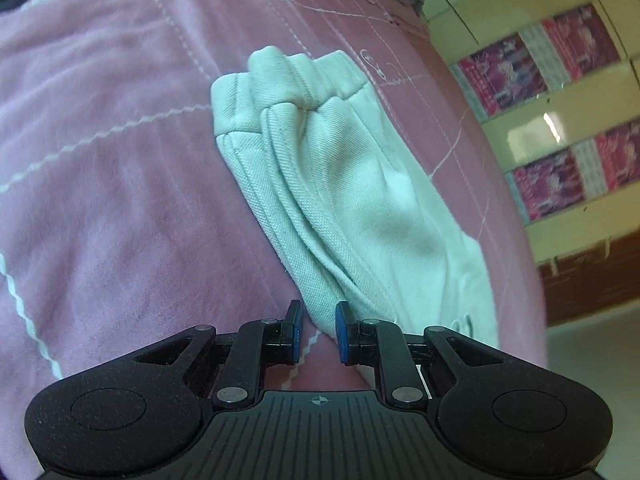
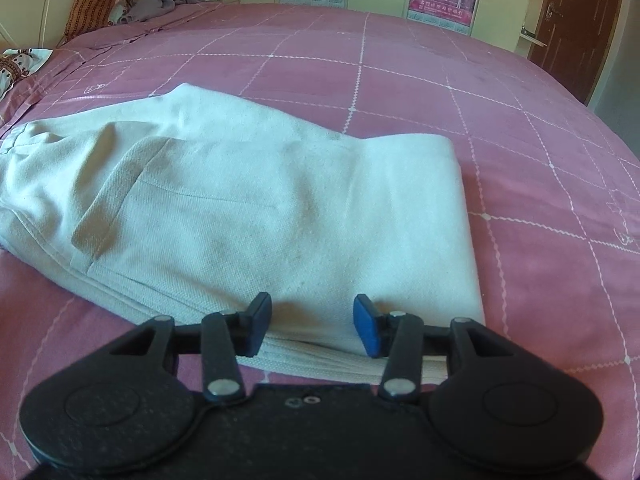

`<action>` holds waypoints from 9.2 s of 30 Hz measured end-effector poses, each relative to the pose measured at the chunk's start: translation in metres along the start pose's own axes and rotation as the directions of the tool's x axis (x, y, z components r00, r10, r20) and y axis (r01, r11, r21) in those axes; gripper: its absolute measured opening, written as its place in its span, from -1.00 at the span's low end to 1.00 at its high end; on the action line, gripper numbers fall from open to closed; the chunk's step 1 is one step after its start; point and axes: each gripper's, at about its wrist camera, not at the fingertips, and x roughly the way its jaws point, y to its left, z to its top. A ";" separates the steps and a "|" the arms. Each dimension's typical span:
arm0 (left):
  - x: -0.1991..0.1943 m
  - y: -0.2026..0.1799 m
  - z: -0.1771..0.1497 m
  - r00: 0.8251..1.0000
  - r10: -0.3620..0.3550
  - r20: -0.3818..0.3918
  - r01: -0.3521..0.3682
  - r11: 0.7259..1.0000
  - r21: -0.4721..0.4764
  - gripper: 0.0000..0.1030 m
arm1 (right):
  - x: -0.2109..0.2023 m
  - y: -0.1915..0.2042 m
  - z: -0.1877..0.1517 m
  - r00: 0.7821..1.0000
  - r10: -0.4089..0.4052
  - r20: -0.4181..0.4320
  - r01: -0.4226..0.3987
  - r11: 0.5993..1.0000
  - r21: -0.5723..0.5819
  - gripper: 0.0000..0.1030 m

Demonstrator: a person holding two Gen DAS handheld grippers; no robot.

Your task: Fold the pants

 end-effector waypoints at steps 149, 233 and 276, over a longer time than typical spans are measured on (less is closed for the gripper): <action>0.003 -0.196 -0.134 0.984 0.028 -0.178 0.095 0.757 0.646 -0.51 | -0.061 -0.127 -0.002 0.954 0.170 0.246 -0.260 0.879 0.399 -0.31; 0.021 -0.218 -0.141 0.980 0.161 -0.118 0.001 0.586 0.810 -0.51 | -0.021 -0.074 0.005 0.989 0.075 0.128 -0.068 0.996 -0.054 -0.56; 0.050 -0.150 -0.047 0.947 0.008 -0.320 0.155 0.863 0.481 -0.26 | 0.015 -0.165 -0.017 0.904 0.424 0.044 -0.384 0.765 0.517 0.64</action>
